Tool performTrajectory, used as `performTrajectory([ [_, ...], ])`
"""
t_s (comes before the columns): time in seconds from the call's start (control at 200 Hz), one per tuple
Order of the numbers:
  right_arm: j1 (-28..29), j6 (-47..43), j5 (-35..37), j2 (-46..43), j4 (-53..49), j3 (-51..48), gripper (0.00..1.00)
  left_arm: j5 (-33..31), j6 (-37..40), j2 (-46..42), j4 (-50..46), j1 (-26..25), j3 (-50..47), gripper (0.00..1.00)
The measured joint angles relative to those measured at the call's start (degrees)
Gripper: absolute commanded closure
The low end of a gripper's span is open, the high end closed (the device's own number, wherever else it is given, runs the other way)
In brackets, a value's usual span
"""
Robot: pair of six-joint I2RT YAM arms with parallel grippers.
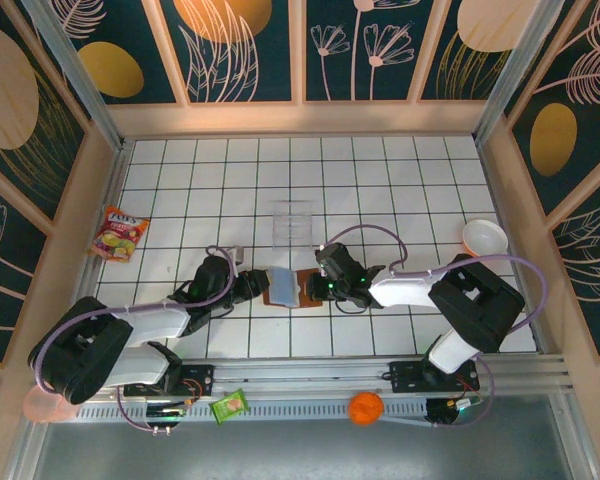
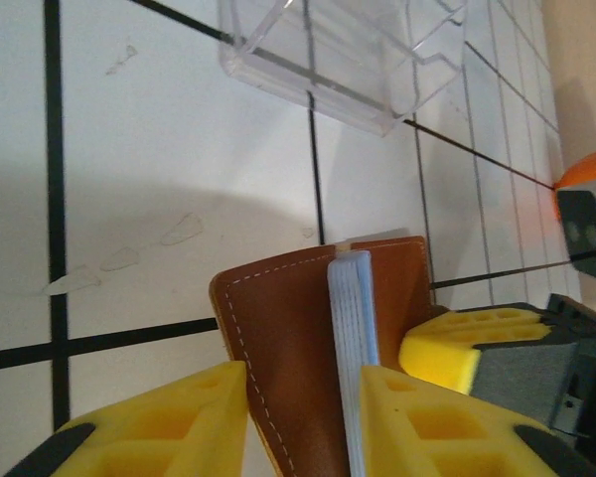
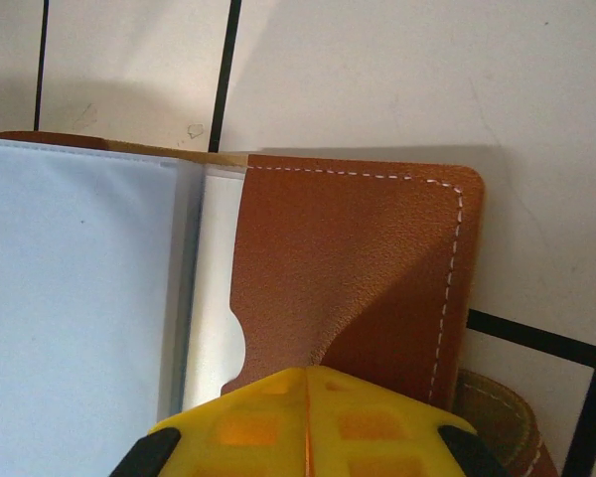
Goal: Take the credit cards out of the card holder
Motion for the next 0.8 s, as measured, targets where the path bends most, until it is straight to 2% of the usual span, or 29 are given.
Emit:
performTrajectory([
  [0.145, 0.0, 0.0, 0.0, 0.22, 0.2, 0.15, 0.91, 1.29, -0.35, -2.21, 0.92, -0.31, -0.48, 0.64],
  [0.24, 0.0, 0.0, -0.02, 0.44, 0.66, 0.22, 0.91, 2.08, -0.57, -2.78, 1.75, -0.42, -0.68, 0.6],
  [0.435, 0.0, 0.0, -0.02, 0.59, 1.05, 0.22, 0.91, 3.1, -1.03, -2.75, 2.56, -0.44, -0.96, 0.58],
  [0.555, 0.02, 0.0, -0.26, 0.98, 1.99, 0.22, 0.91, 4.59, -1.62, -2.73, 2.56, -0.92, -1.57, 0.49],
  [0.606, 0.02, 0.0, -0.31, 1.03, 2.21, 0.24, 0.91, 4.92, -1.92, -2.75, 2.56, -1.11, -1.92, 0.48],
  [0.636, 0.02, 0.0, -0.37, 1.03, 2.23, 0.24, 0.92, 5.14, -2.03, -2.75, 2.56, -1.11, -2.05, 0.5],
  [0.721, 0.02, 0.0, -0.44, 1.14, 2.38, 0.24, 0.92, 5.46, -2.49, -2.75, 2.58, -1.11, -2.19, 0.66],
  [0.801, 0.02, 0.0, -0.48, 1.2, 2.51, 0.24, 0.92, 5.7, -2.64, -2.75, 2.6, -1.11, -2.19, 0.7],
])
